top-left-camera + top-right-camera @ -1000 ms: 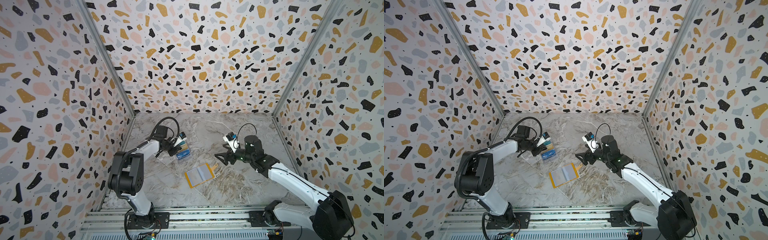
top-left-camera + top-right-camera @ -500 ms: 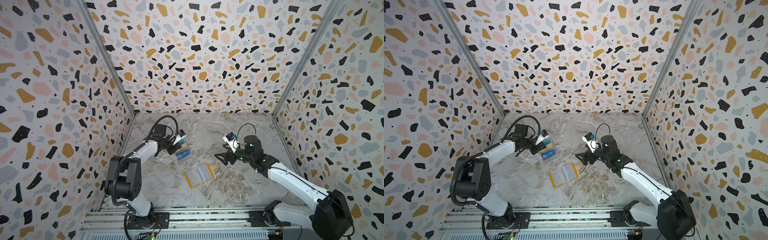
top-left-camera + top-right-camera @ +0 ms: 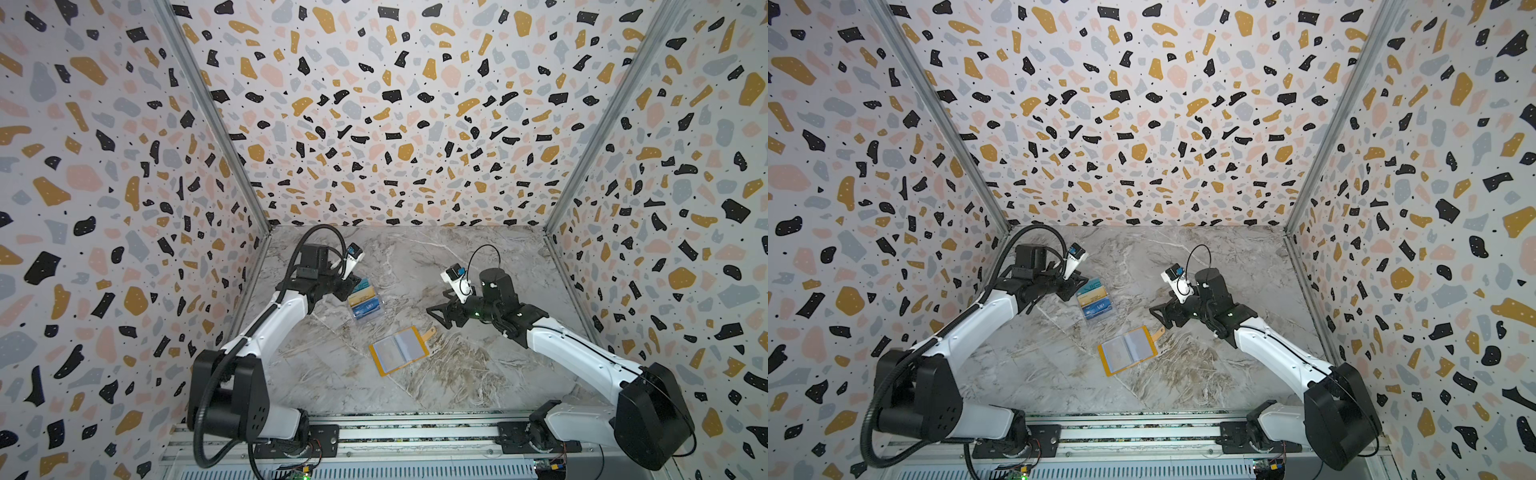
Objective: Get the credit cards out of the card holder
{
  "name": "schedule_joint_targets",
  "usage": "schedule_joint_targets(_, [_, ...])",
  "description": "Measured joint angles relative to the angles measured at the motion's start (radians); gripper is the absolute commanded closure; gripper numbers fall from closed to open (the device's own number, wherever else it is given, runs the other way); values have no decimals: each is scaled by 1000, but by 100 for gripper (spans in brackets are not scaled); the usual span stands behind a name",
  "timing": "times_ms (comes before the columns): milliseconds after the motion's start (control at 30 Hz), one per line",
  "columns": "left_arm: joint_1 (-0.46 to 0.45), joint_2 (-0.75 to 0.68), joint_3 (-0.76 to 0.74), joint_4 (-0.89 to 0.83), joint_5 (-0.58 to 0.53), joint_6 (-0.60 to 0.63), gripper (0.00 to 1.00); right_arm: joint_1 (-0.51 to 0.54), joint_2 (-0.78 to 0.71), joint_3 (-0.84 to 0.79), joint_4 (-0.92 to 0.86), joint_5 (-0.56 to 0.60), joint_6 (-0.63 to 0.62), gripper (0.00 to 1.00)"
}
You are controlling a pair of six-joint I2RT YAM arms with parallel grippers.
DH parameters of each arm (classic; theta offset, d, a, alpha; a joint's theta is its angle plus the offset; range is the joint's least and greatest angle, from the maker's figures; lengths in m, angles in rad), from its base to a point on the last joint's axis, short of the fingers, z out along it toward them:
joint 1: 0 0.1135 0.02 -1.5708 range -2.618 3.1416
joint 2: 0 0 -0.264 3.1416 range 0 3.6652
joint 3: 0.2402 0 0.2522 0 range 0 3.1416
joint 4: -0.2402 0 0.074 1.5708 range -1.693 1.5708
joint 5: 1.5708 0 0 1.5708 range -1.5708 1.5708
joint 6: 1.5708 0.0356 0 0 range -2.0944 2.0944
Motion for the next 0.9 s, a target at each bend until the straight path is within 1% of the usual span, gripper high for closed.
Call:
schedule_joint_targets(200, [-74, -152, -174, 38, -19, -234, 62, 80, 53, 53, -38, 68, 7, 12])
schedule_joint_targets(300, [-116, -216, -277, 60, -22, -359, 62, 109, 84, 55, -49, 96, 11, 12])
schedule_joint_targets(400, [-163, -266, -353, 79, -38, -454, 62, 130, 110, 55, -64, 117, 22, 13])
schedule_joint_targets(500, [-203, -306, -404, 97, -57, -529, 62, 151, 129, 55, -72, 138, 32, 13])
schedule_joint_targets(600, [-220, -331, -451, 126, -71, -591, 64, 166, 142, 55, -80, 157, 42, 13])
schedule_joint_targets(900, [-270, -333, -634, 249, -73, -740, 77, 224, 216, 72, -82, 215, 82, 14])
